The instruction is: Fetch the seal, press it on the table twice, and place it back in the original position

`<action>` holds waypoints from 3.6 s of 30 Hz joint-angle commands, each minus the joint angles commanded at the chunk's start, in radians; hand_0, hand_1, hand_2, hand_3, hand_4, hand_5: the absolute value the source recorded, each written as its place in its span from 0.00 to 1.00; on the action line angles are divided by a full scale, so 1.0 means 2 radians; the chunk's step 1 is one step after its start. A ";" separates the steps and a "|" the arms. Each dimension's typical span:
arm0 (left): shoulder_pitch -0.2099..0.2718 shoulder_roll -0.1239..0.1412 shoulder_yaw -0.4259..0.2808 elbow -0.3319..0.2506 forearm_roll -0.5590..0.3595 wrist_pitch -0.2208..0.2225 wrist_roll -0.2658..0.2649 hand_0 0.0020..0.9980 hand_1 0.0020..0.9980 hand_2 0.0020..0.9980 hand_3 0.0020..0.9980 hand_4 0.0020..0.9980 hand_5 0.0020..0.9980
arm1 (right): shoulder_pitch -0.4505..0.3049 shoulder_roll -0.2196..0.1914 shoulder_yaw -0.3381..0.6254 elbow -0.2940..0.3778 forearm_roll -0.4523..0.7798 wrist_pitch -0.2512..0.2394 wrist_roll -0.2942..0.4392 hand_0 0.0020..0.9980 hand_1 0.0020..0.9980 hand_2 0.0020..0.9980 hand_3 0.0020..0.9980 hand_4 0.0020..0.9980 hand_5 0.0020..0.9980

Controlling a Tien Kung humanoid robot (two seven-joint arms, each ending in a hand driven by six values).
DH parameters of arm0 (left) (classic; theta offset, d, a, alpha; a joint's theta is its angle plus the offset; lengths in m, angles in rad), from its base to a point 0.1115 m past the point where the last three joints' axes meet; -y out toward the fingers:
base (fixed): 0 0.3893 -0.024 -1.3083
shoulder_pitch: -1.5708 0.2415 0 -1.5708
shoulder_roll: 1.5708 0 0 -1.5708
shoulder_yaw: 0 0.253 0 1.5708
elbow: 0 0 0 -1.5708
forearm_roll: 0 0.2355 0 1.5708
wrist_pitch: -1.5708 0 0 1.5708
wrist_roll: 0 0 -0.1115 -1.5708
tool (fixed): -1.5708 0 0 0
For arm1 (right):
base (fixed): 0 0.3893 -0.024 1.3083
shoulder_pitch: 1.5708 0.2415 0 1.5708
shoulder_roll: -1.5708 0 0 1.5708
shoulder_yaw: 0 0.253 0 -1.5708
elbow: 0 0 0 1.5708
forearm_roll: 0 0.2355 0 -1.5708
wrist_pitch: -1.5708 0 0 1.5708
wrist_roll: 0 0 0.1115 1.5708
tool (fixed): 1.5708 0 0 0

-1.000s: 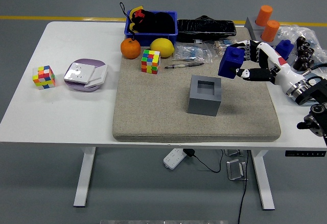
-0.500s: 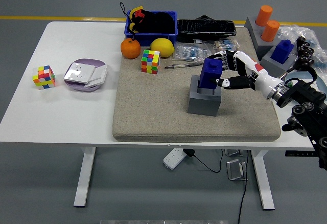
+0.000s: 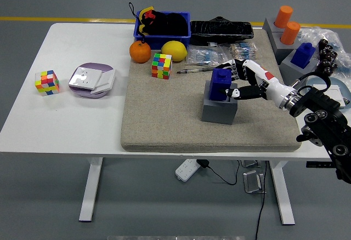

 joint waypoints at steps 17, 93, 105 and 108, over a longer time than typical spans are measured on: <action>0.000 -0.001 0.001 0.000 0.000 0.000 0.000 0.82 0.82 0.79 0.84 0.80 0.39 | 0.007 0.004 -0.005 -0.015 -0.003 -0.002 0.006 0.49 0.38 0.38 0.44 0.64 0.00; 0.001 0.000 0.000 -0.001 -0.001 -0.001 0.000 0.82 0.82 0.79 0.84 0.80 0.39 | 0.011 -0.019 0.002 0.014 -0.050 0.012 0.006 0.49 0.38 0.37 0.43 0.66 0.00; 0.001 0.001 0.002 0.000 -0.003 -0.001 0.000 0.82 0.82 0.79 0.84 0.80 0.39 | 0.014 -0.021 0.000 0.013 -0.058 0.012 0.008 0.49 0.38 0.37 0.44 0.66 0.00; 0.001 0.001 0.001 0.000 -0.003 -0.001 0.000 0.82 0.82 0.79 0.84 0.80 0.39 | 0.014 -0.022 0.003 0.014 -0.066 0.012 0.009 0.49 0.38 0.37 0.44 0.66 0.00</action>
